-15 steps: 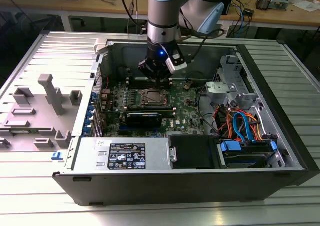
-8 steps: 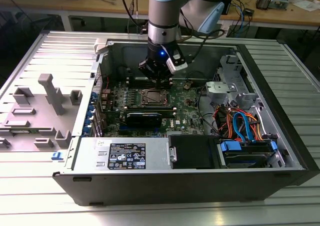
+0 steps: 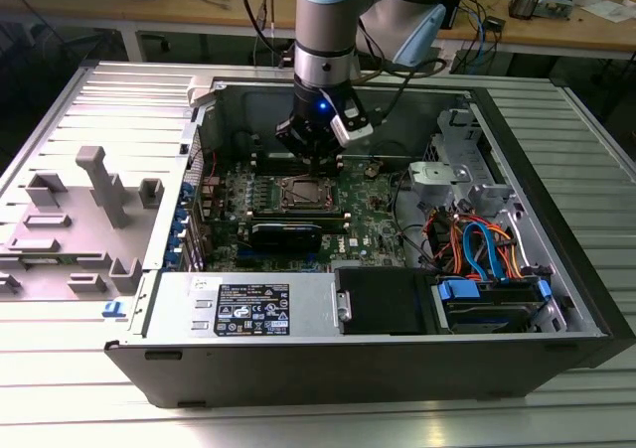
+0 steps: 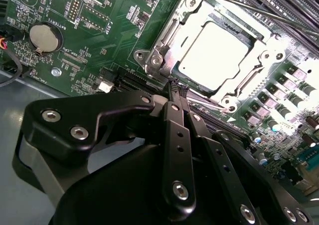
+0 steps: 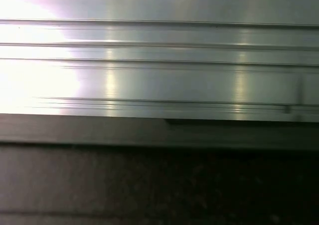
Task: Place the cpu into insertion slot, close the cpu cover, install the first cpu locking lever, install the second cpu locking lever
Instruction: 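Install the first cpu locking lever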
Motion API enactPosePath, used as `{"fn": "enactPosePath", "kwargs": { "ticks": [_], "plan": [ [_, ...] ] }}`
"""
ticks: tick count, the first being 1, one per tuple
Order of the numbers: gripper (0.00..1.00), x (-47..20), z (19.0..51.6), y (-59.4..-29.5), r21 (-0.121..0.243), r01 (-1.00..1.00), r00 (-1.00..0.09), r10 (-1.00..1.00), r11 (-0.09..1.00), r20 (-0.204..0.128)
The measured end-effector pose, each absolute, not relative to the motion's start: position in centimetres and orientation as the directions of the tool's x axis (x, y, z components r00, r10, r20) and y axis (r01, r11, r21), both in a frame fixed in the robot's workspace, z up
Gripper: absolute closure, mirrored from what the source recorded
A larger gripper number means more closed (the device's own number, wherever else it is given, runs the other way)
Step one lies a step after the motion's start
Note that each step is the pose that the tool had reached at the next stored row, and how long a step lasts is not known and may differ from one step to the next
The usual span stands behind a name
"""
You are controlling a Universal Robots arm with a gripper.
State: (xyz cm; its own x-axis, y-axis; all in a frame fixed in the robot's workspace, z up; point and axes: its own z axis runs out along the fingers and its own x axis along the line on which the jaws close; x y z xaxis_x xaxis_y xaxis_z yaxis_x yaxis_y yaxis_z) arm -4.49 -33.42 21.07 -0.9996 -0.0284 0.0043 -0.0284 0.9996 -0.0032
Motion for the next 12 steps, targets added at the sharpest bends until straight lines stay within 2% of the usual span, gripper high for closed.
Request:
{"fn": "enactPosePath", "kwargs": {
  "ticks": [12],
  "plan": [
    [0.89,-4.31,20.87,-33.35,-0.003,-0.028,-1.000,-0.028,1.000,0.005]
  ]
}}
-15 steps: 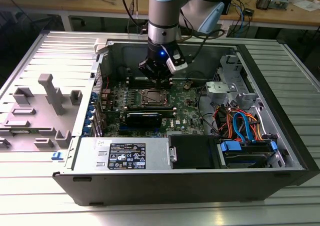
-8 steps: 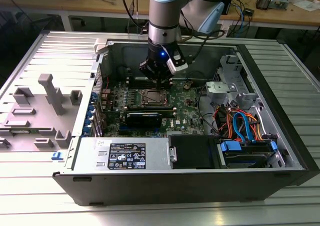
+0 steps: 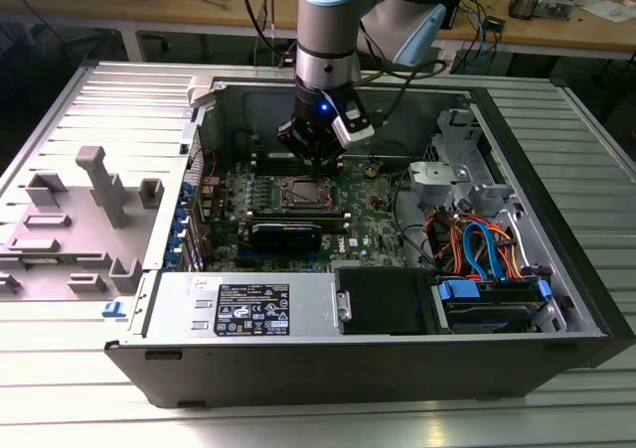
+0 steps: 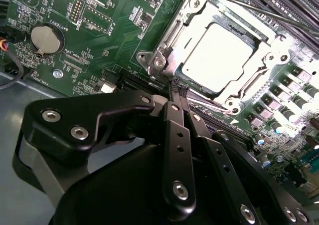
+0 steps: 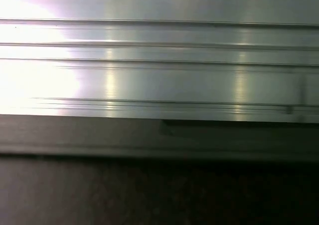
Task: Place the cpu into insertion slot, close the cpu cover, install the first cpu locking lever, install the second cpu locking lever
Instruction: 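Install the first cpu locking lever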
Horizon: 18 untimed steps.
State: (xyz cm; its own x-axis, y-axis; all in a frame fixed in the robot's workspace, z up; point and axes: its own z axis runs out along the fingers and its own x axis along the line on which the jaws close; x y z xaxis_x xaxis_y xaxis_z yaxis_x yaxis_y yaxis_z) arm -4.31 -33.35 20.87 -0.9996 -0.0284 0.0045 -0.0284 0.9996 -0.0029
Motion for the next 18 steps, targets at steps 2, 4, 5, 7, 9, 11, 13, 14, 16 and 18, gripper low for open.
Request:
{"fn": "enactPosePath", "kwargs": {
  "ticks": [2,4,5,7,9,11,13,14,16,18],
  "plan": [
    [0.89,-4.28,20.86,-33.36,-0.003,-0.029,-1.000,-0.028,1.000,0.005],
    [0.89,-4.22,20.81,-33.35,-0.003,-0.028,-1.000,-0.028,1.000,0.005],
    [0.89,-4.17,20.78,-33.35,-0.003,-0.028,-1.000,-0.028,1.000,0.005],
    [0.89,-4.08,20.74,-33.35,-0.003,-0.028,-1.000,-0.028,1.000,0.005],
    [0.89,-4.05,20.70,-33.35,-0.003,-0.028,-1.000,-0.028,1.000,0.005],
    [0.89,-4.04,20.69,-33.35,-0.003,-0.028,-1.000,-0.028,1.000,0.005],
    [0.89,-4.03,20.69,-33.35,-0.003,-0.028,-1.000,-0.028,1.000,0.005],
    [0.89,-4.03,20.69,-33.35,-0.003,-0.028,-1.000,-0.028,1.000,0.005],
    [0.89,-4.01,20.67,-33.40,-0.003,-0.029,-1.000,-0.029,1.000,0.005],
    [0.89,-4.01,20.66,-33.48,-0.003,-0.028,-1.000,-0.028,1.000,0.005]
  ]
}}
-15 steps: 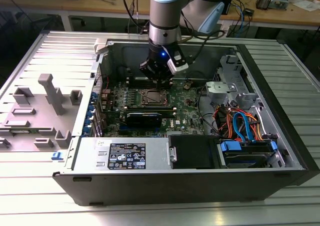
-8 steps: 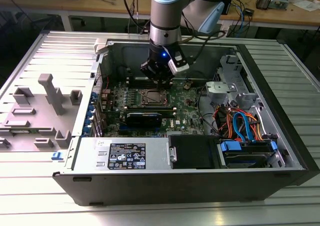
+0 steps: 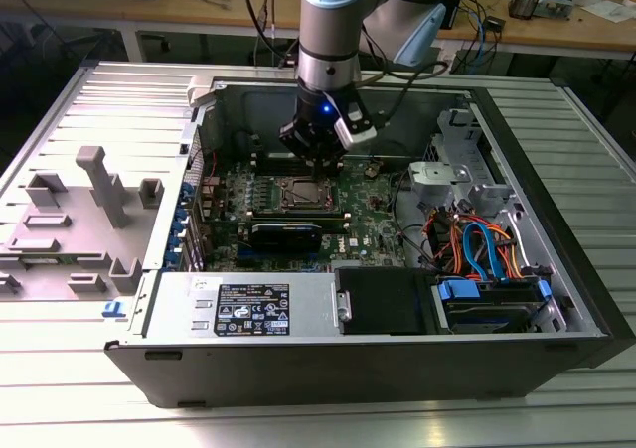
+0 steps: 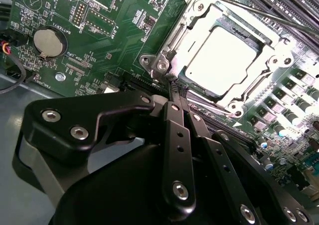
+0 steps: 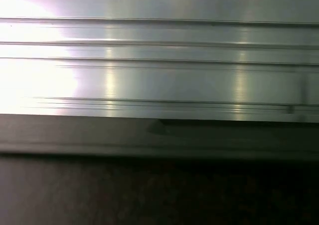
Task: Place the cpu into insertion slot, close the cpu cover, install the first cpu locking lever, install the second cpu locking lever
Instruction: 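Install the first cpu locking lever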
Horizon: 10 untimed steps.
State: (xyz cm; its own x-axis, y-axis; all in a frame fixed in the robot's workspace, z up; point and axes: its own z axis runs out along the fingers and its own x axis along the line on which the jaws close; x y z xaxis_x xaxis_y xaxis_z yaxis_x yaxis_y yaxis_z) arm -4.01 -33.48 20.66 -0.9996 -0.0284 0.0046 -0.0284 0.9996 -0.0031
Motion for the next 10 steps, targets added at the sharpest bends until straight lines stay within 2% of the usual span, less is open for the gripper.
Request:
{"fn": "enactPosePath", "kwargs": {
  "ticks": [10],
  "plan": [
    [0.89,-3.99,19.73,-33.53,-0.005,-0.028,-1.000,-0.028,1.000,0.006]
  ]
}}
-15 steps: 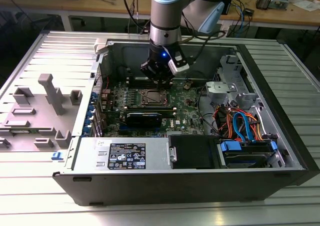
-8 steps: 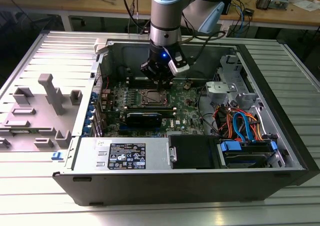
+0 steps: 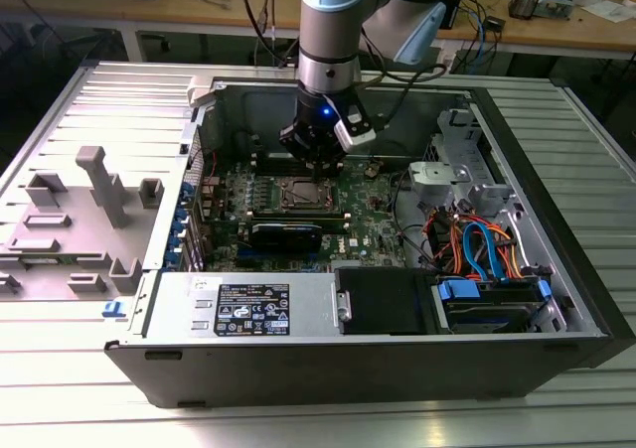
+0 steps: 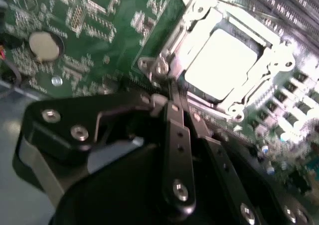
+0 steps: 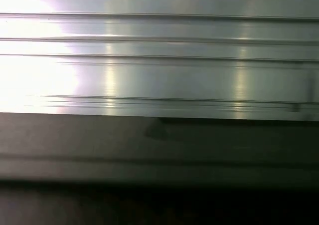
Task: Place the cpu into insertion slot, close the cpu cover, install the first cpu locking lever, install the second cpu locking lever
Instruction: 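Install the first cpu locking lever, then install the second cpu locking lever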
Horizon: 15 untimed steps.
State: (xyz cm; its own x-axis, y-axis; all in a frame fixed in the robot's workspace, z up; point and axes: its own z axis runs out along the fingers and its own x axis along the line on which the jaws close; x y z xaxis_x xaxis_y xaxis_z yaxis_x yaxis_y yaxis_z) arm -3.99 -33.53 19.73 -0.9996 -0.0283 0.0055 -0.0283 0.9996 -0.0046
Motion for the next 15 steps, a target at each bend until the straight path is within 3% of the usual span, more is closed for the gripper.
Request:
{"fn": "enactPosePath", "kwargs": {
  "ticks": [15],
  "plan": [
    [0.89,-3.82,20.69,-33.49,-0.003,-0.028,-1.000,-0.028,1.000,0.009]
  ]
}}
